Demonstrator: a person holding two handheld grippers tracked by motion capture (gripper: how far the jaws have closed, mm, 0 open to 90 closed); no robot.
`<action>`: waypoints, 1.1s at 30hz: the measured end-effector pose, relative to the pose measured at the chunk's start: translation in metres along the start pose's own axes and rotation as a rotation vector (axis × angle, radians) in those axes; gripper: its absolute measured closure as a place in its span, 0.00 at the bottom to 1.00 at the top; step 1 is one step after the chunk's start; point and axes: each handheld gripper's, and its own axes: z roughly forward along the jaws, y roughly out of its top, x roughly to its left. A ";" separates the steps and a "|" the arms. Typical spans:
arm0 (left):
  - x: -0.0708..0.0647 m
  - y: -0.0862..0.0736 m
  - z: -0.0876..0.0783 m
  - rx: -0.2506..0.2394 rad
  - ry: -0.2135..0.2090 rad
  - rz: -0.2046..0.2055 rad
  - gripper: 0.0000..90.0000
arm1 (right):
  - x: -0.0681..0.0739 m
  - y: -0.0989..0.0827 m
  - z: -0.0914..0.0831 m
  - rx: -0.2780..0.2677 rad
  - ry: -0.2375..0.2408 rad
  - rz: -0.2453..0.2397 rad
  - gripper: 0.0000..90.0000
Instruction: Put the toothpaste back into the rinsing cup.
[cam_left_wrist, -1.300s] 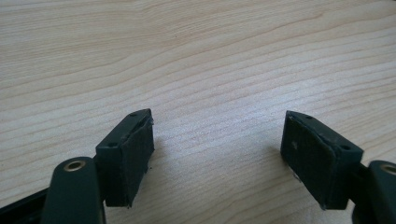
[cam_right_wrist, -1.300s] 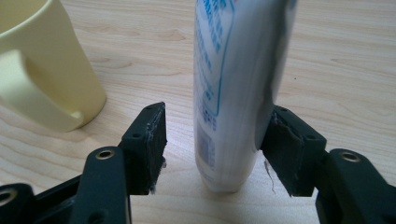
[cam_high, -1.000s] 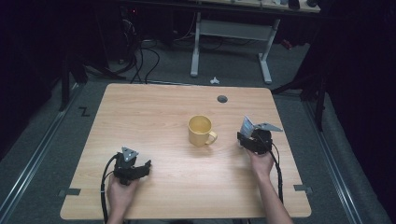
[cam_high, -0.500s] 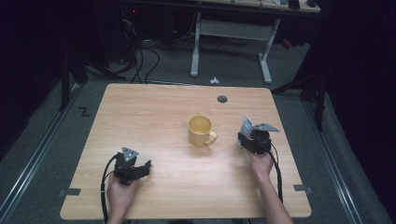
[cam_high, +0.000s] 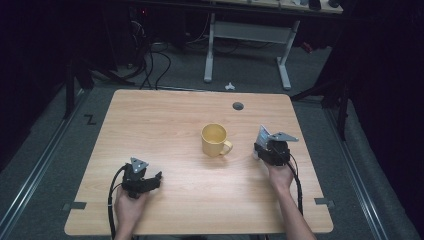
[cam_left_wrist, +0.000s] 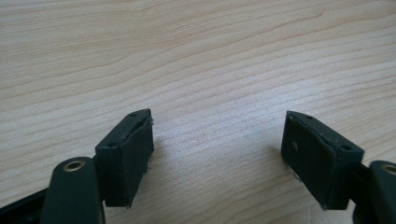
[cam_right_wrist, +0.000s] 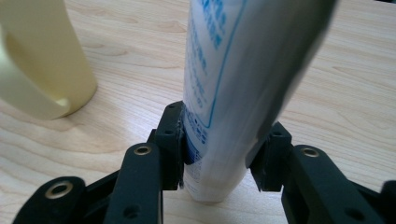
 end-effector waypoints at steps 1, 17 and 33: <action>0.000 0.000 0.000 0.000 0.001 0.001 0.29 | 0.000 0.000 -0.001 -0.001 0.006 -0.002 0.68; 0.000 0.000 0.000 0.001 0.001 0.002 0.29 | -0.002 0.005 -0.012 -0.049 0.111 0.007 0.68; 0.000 0.000 0.000 0.002 0.001 0.003 0.29 | 0.003 0.009 -0.020 -0.068 0.143 -0.011 0.69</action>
